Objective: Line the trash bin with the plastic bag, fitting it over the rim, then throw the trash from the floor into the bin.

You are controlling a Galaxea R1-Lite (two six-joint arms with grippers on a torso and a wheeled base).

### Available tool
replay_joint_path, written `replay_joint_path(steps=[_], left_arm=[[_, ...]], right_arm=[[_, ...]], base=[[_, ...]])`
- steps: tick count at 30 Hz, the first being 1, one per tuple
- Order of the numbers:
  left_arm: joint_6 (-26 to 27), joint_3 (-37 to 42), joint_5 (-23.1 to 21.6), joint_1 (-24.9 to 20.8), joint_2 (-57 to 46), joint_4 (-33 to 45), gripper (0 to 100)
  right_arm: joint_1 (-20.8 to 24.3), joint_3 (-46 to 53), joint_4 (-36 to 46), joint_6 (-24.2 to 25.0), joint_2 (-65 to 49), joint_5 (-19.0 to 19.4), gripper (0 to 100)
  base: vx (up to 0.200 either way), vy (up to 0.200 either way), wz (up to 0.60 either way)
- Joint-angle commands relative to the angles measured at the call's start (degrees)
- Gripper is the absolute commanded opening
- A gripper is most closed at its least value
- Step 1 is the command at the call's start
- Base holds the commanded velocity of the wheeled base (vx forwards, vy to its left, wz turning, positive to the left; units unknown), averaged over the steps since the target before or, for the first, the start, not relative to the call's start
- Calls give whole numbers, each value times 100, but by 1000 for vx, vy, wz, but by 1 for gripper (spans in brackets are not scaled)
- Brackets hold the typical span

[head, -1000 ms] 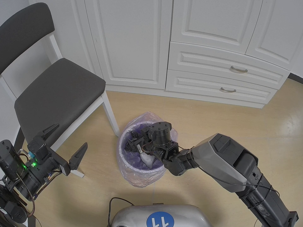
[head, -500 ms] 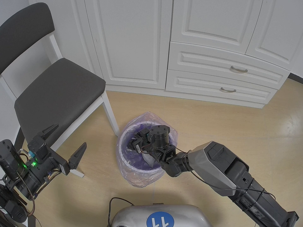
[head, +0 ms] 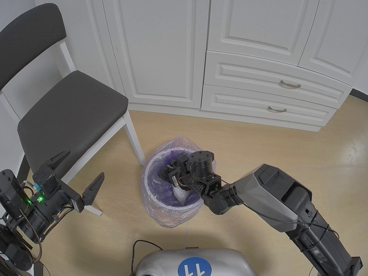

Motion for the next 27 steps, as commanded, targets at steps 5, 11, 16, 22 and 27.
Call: replay_joint_path(steps=[5, 11, 16, 22, 27], left_arm=[[1, 101, -2, -6, -23, -3, 100], [1, 101, -2, -6, -23, -3, 100], [1, 101, -2, -6, -32, -3, 100], [1, 84, -2, -6, -32, -3, 100], [-8, 84, -2, 3, -49, -12, 100]], right_arm=[[-25, 952, -157, -48, -573, 20, 0], [-25, 1022, -165, -74, -564, 20, 0], [46, 1022, -174, -135, -590, 20, 100], [63, 1382, -165, -135, -951, -6, 100], [19, 2041, -245, -144, -1513, -23, 100]], base=[[0, 0, 0], [0, 0, 0], [0, 0, 0], [0, 0, 0], [0, 0, 0]])
